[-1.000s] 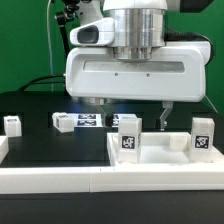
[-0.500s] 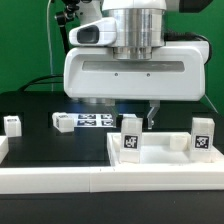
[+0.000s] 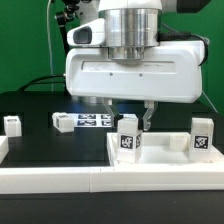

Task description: Assemble square table

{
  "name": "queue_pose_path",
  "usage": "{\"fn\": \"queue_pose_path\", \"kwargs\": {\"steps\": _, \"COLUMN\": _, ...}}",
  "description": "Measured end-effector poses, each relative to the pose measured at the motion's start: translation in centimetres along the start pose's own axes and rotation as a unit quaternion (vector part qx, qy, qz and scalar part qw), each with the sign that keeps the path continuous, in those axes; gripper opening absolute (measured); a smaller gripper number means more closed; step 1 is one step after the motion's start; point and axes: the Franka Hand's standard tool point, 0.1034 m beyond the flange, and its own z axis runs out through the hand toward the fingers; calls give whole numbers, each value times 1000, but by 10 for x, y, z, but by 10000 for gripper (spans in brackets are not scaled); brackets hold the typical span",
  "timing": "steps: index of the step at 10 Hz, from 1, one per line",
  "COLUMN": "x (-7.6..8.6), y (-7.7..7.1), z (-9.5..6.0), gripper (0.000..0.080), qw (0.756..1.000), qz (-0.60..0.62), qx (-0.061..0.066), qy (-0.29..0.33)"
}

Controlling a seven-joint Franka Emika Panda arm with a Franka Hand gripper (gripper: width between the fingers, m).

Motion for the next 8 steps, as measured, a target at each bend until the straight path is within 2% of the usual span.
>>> {"fn": "queue_pose_path", "kwargs": {"steps": 3, "x": 1, "y": 0, "z": 1, "gripper": 290, "qw": 989, "qz": 148, "qx": 3, "qy": 6}}
{"fn": "queue_pose_path", "kwargs": {"steps": 5, "x": -1, "y": -2, "z": 0, "gripper": 290, "qw": 971, "qz": 240, "qx": -1, "qy": 6}}
{"fn": "queue_pose_path", "kwargs": {"steps": 8, "x": 0, "y": -1, "z": 1, "gripper": 290, "qw": 945, "qz": 328, "qx": 2, "qy": 6}}
